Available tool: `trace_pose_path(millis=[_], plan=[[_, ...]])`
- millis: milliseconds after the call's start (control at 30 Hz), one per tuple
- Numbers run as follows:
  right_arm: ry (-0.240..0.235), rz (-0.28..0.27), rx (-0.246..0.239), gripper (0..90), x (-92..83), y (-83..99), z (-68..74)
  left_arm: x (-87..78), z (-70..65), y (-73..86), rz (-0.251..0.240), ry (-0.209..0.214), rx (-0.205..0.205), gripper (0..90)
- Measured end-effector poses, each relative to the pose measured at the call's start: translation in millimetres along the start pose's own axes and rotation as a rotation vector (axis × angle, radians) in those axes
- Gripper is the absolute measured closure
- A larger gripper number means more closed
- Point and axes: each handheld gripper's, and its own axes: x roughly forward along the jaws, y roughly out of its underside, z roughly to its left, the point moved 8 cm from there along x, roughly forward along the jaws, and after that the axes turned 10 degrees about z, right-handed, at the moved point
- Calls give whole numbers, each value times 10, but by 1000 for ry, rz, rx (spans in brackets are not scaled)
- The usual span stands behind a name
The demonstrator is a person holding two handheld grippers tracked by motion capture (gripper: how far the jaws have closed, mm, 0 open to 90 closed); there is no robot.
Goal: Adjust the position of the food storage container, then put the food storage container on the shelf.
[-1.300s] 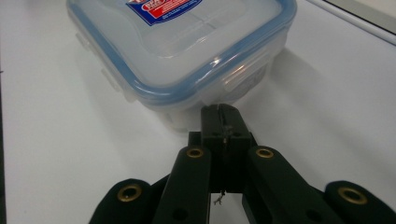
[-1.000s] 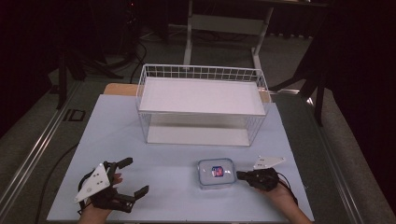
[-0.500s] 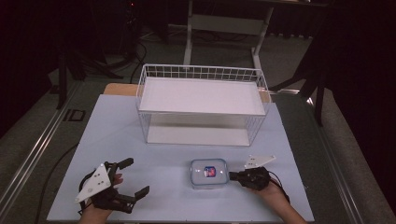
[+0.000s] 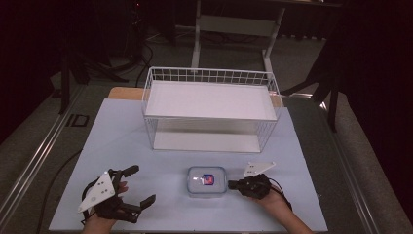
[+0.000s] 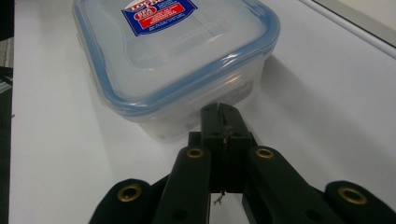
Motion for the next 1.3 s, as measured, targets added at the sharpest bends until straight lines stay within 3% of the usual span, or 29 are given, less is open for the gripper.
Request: trace_pose_path(millis=[400, 533, 633, 800, 833, 867, 933, 1033, 1100, 1233, 1300], plan=[[-4, 0, -15, 900, 80, -82, 37, -1, -5, -1, 0, 5, 1, 5], [48, -13, -18, 883, -47, -47, -22, 3, -8, 5, 5, 10, -4, 5], [60, -22, -10, 863, -105, -52, -26, 13, -17, 11, 11, 22, -5, 5], [118, -79, 1, 795, -340, -135, 18, 60, -43, 33, 37, 34, -5, 5], [130, -95, 3, 748, -390, -156, 33, 65, -50, 27, 38, 39, -8, 5], [147, -113, 10, 625, -472, -194, 69, 72, -58, 18, 37, 43, -11, 5], [148, -127, 11, 574, -518, -213, 97, 94, -84, -11, 39, 54, -17, 5], [150, -181, 30, 353, -642, -276, 171, 135, -126, -44, 63, 68, -9, 5], [166, -202, 4, 196, -720, -314, 237, 170, -165, -74, 90, 83, 5, 5], [206, -239, -21, 139, -856, -378, 320, 228, -227, -145, 121, 116, 11, 5], [194, -258, -26, 148, -921, -402, 365, 268, -283, -184, 143, 126, 32, 5]])
